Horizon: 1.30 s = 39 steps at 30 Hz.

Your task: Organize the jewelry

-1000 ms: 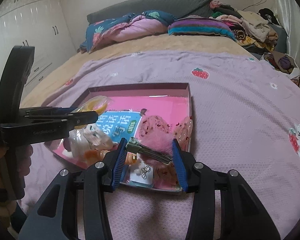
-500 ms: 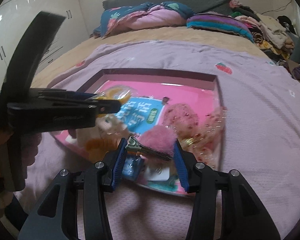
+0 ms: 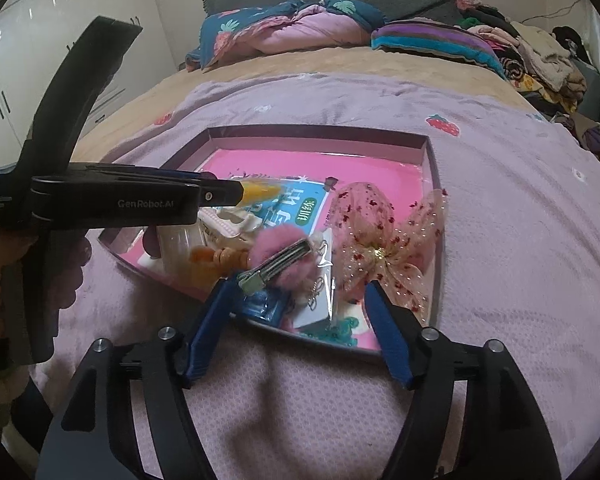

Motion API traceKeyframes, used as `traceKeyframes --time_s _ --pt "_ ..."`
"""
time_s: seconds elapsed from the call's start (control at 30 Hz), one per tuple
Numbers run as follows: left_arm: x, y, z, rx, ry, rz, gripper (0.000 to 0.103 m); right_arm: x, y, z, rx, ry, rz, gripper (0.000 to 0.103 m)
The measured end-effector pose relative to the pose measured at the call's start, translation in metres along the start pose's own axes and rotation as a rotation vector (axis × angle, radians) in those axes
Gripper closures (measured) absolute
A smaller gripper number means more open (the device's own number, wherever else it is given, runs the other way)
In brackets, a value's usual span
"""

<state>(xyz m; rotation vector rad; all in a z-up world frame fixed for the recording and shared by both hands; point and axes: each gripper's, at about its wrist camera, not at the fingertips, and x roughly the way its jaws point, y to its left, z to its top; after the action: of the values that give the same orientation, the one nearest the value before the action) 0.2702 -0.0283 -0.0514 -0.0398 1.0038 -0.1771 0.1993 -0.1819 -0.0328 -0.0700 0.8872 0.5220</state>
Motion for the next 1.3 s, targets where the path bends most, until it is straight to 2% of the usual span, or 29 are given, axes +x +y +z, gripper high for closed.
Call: traceKeyframes --time_s 0.33,0.53,0.6,0.8,0.93,1.13,1.3 --pt "-0.022 0.000 -0.002 -0.010 -0.031 -0.003 0.056 -0.027 -0.001 -0.004 0.023 -0.030 -0.017 0.025" --pt "-0.046 0.001 -0.006 -0.017 -0.064 0.003 0.051 -0.045 0.002 -0.005 0.023 -0.058 -0.029 0.020" --pt "-0.056 0.001 -0.008 -0.018 -0.078 0.005 0.048 -0.051 0.004 -0.005 0.022 -0.070 -0.036 0.017" --pt "-0.080 0.003 -0.016 -0.030 -0.105 0.011 0.039 -0.067 0.009 -0.008 0.019 -0.095 -0.048 0.017" --pt "-0.095 0.004 -0.024 -0.031 -0.125 0.015 0.034 -0.076 0.012 -0.009 0.018 -0.112 -0.060 0.011" --pt "-0.116 0.007 -0.035 -0.039 -0.159 0.028 0.019 -0.088 0.016 -0.008 0.015 -0.143 -0.077 0.007" --pt "-0.130 0.011 -0.046 -0.050 -0.179 0.040 0.010 -0.096 0.019 -0.009 0.014 -0.153 -0.080 0.005"
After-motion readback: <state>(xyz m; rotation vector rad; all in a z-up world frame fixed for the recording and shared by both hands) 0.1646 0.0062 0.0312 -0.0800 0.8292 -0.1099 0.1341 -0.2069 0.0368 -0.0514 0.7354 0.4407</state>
